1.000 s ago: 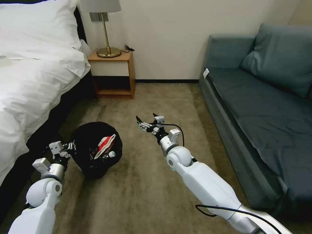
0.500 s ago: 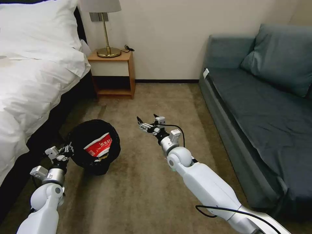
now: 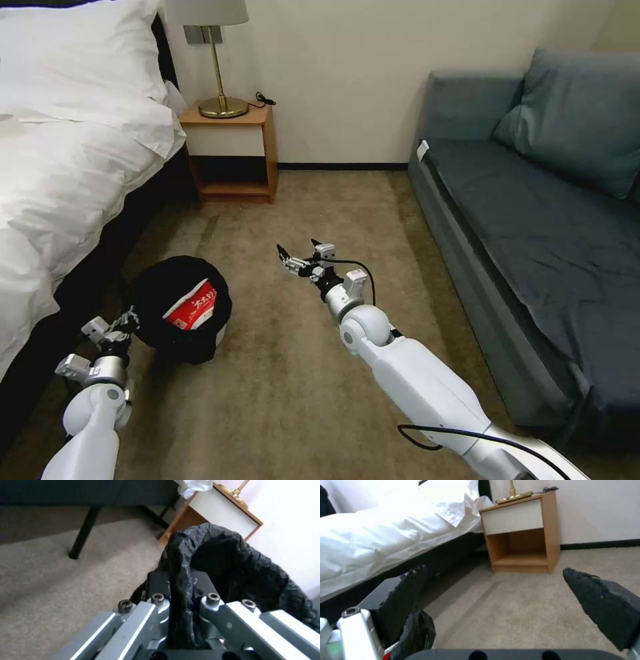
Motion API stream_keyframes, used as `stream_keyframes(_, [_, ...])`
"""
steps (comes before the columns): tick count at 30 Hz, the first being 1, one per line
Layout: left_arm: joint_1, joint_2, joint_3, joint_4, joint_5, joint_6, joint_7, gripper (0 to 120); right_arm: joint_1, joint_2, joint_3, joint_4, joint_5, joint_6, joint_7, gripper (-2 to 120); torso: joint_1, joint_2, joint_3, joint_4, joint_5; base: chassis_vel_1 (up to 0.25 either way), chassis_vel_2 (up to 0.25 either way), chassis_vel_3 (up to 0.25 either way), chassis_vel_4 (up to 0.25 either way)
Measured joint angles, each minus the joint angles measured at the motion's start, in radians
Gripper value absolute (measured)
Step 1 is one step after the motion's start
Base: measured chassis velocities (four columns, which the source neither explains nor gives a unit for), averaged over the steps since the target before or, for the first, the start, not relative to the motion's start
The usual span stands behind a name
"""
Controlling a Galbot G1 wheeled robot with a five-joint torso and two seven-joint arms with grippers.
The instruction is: Pick up the trash bin, then pick up the garbage on the floor and place it into the trash bin.
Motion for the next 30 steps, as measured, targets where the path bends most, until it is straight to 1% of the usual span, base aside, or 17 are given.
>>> stream_keyframes(4, [0.006,0.008,0.000,0.005,0.009,-0.003,0.012,5,0.000,0.006,0.000,-0.006,0.000,0.000,-0.002,100,0.000,0.000,0.000,0.0001,0.0001,0.000,0.000,0.000,0.000])
stream_keyframes(6, [0.014,0.014,-0.001,0.005,0.015,0.002,0.014,17,0.000,0.010,-0.007,-0.011,-0.002,-0.001,-0.003,100,0.000,0.000,0.000,-0.0003,-0.0005,0.000,0.000,0.000,0.000])
stream_keyframes(7, [0.014,0.014,-0.001,0.005,0.015,0.002,0.014,17,0.000,0.010,-0.007,-0.011,-0.002,-0.001,-0.003,100,0.000,0.000,0.000,-0.0003,-0.0005,0.000,0.000,0.000,0.000])
stream_keyframes(10, [0.020,0.019,-0.003,0.000,0.020,0.009,0.010,27,0.000,0.013,-0.011,-0.013,-0.004,-0.002,-0.003,100,0.000,0.000,0.000,-0.0004,-0.0006,0.000,0.000,0.000,0.000])
stream_keyframes(11, [0.023,0.019,-0.005,-0.005,0.020,0.013,0.000,36,-0.001,0.014,-0.012,-0.014,-0.005,-0.003,-0.003,100,0.000,0.000,0.000,-0.0004,-0.0009,0.000,0.000,0.000,0.000])
stream_keyframes(12, [0.023,0.019,-0.005,-0.005,0.020,0.013,0.000,36,-0.001,0.014,-0.012,-0.014,-0.005,-0.003,-0.003,100,0.000,0.000,0.000,-0.0004,-0.0009,0.000,0.000,0.000,0.000])
stream_keyframes(14, [0.027,0.023,-0.009,-0.014,0.021,0.017,-0.004,47,-0.005,0.014,-0.012,-0.014,-0.005,-0.005,-0.003,100,0.000,0.000,0.000,-0.0003,-0.0005,0.000,0.000,0.000,0.000])
stream_keyframes(15, [0.027,0.023,-0.009,-0.014,0.021,0.017,-0.004,47,-0.005,0.014,-0.012,-0.014,-0.005,-0.005,-0.003,100,0.000,0.000,0.000,-0.0003,-0.0005,0.000,0.000,0.000,0.000])
stream_keyframes(17, [0.030,0.025,-0.011,-0.022,0.023,0.018,-0.006,57,-0.010,0.012,-0.011,-0.014,-0.008,-0.006,-0.003,100,0.000,0.000,0.000,-0.0004,-0.0006,0.000,0.000,0.000,0.000])
stream_keyframes(18, [0.030,0.025,-0.011,-0.022,0.023,0.018,-0.006,57,-0.010,0.012,-0.011,-0.014,-0.008,-0.006,-0.003,100,0.000,0.000,0.000,-0.0004,-0.0006,0.000,0.000,0.000,0.000])
stream_keyframes(21, [0.039,0.030,-0.014,-0.046,0.028,0.022,-0.009,72,-0.018,0.010,-0.005,-0.013,-0.013,-0.006,-0.003,100,0.000,0.000,0.000,-0.0002,-0.0005,0.000,0.000,0.000,0.000])
stream_keyframes(22, [0.039,0.030,-0.014,-0.046,0.028,0.022,-0.009,72,-0.018,0.010,-0.005,-0.013,-0.013,-0.006,-0.003,100,0.000,0.000,0.000,-0.0002,-0.0005,0.000,0.000,0.000,0.000])
stream_keyframes(23, [0.045,0.032,-0.014,-0.057,0.036,0.022,-0.009,79,-0.020,0.010,-0.004,-0.013,-0.015,-0.006,-0.003,100,0.000,0.000,0.000,-0.0002,-0.0004,0.000,0.000,0.000,0.000])
stream_keyframes(25, [0.050,0.033,-0.014,-0.065,0.042,0.022,-0.009,82,-0.021,0.010,-0.003,-0.012,-0.015,-0.006,-0.003,100,0.000,0.000,0.000,-0.0002,-0.0004,0.000,0.000,0.000,0.000])
stream_keyframes(26, [0.061,0.033,-0.015,-0.087,0.054,0.024,-0.009,90,-0.022,0.010,-0.002,-0.009,-0.016,-0.006,-0.002,100,0.000,0.000,0.000,-0.0001,-0.0005,0.000,0.000,0.000,0.000])
stream_keyframes(29, [0.066,0.032,-0.015,-0.098,0.059,0.024,-0.009,93,-0.023,0.010,-0.001,-0.008,-0.016,-0.006,-0.002,100,0.000,0.000,0.000,-0.0001,-0.0004,0.000,0.000,0.000,0.000])
stream_keyframes(30, [0.074,0.032,-0.015,-0.118,0.070,0.024,-0.009,98,-0.024,0.010,0.000,-0.006,-0.016,-0.006,-0.001,100,0.000,0.000,0.000,-0.0001,-0.0003,0.000,0.000,0.000,0.000])
